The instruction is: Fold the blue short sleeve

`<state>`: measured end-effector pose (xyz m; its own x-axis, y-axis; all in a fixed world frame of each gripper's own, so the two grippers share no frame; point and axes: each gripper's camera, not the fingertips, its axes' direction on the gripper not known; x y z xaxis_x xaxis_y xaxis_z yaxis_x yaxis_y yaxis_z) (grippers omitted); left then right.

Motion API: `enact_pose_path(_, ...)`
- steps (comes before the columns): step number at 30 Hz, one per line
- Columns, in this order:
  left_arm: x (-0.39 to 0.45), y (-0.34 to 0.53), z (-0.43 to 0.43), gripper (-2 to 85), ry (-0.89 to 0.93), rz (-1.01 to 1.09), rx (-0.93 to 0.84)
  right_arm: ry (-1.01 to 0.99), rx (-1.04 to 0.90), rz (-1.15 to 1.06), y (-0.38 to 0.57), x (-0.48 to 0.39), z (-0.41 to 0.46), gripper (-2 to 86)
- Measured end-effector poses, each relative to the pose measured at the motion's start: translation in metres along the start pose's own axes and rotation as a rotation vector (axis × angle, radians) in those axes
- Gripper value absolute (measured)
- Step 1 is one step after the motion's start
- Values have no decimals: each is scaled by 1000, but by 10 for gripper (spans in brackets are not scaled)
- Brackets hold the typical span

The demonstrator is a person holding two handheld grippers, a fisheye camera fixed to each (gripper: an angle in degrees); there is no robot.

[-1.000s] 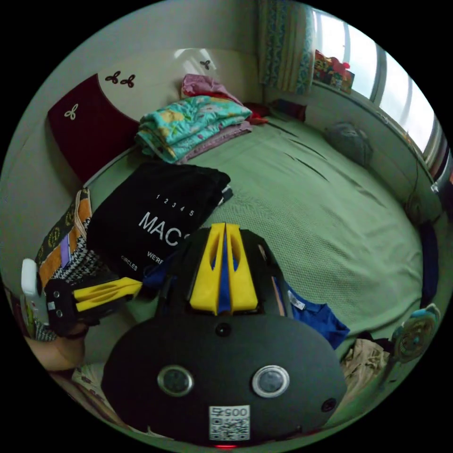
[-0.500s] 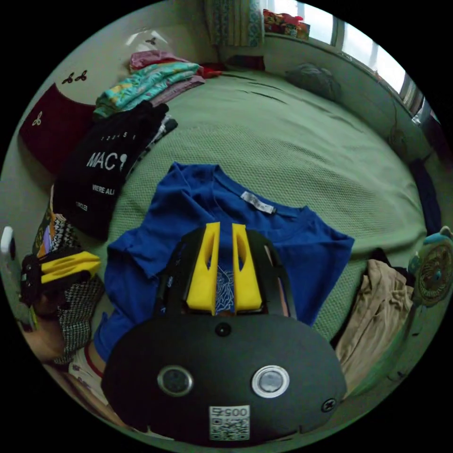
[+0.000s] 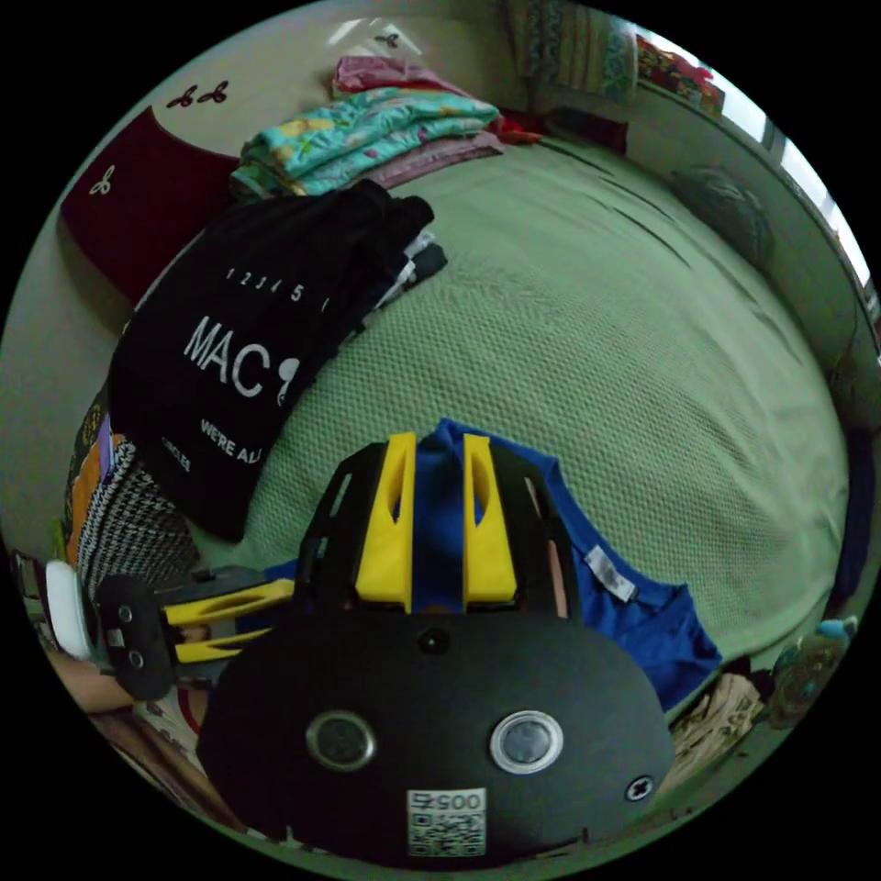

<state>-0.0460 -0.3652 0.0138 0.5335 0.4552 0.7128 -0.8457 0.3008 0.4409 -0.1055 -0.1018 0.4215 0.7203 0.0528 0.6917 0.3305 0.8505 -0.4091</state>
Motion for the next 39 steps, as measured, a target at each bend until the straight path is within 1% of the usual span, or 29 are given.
enact_pose_path(2, -1, -1, 7, 45, 3, 24, -27, 72, 0, -10, 2, -3, 4, 20)
enact_pose_path(3, -1, 0, 8, 26, -13, 41, -24, 79, 19, -11, 3, -3, 2, 15)
enact_pose_path(5, -4, 0, 5, 15, -10, 44, -6, 57, 97, 18, 11, 0, -9, 0)
enact_pose_path(8, -16, 1, -9, 7, -60, -6, 69, 37, 169, 65, 14, 10, -20, -6)
enact_pose_path(10, -31, -1, -16, 4, -100, -65, 105, -7, 180, 108, 13, 19, -19, -8)
enact_pose_path(12, -41, -4, -10, 2, -155, -105, 75, -35, 204, 159, 15, 27, -15, -8)
enact_pose_path(14, -48, -6, 0, 1, -143, -121, 19, -69, 164, 210, 21, 35, -9, -7)
enact_pose_path(16, -46, 2, -1, 0, -131, -115, 45, -61, 197, 193, 37, 36, -18, -3)
enact_pose_path(18, -41, 10, -5, -2, -160, -116, 66, -25, 223, 153, 61, 34, -32, 6)
enact_pose_path(21, -35, 24, -11, -3, -154, -120, 78, 12, 217, 125, 119, 39, -55, 25)
enact_pose_path(25, -19, 46, -10, 3, -103, -108, 45, 102, 198, 170, 231, 44, -86, 41)
enact_pose_path(27, -9, 59, -8, 13, -94, -101, 21, 145, 191, 227, 286, 45, -96, 53)
enact_pose_path(29, 0, 72, -5, 32, -90, -111, 2, 181, 161, 345, 359, 49, -101, 71)
enact_pose_path(30, 5, 81, -3, 49, -76, -112, -23, 176, 151, 386, 377, 52, -101, 72)
enact_pose_path(32, 14, 93, -3, 63, -50, -114, -50, 153, 108, 519, 441, 56, -102, 75)
enact_pose_path(35, 28, 110, -6, 66, -77, -121, -31, 174, 133, 622, 505, 49, -110, 74)
enact_pose_path(39, 42, 120, 3, 92, -112, -105, -42, 212, 129, 674, 556, 31, -112, 71)
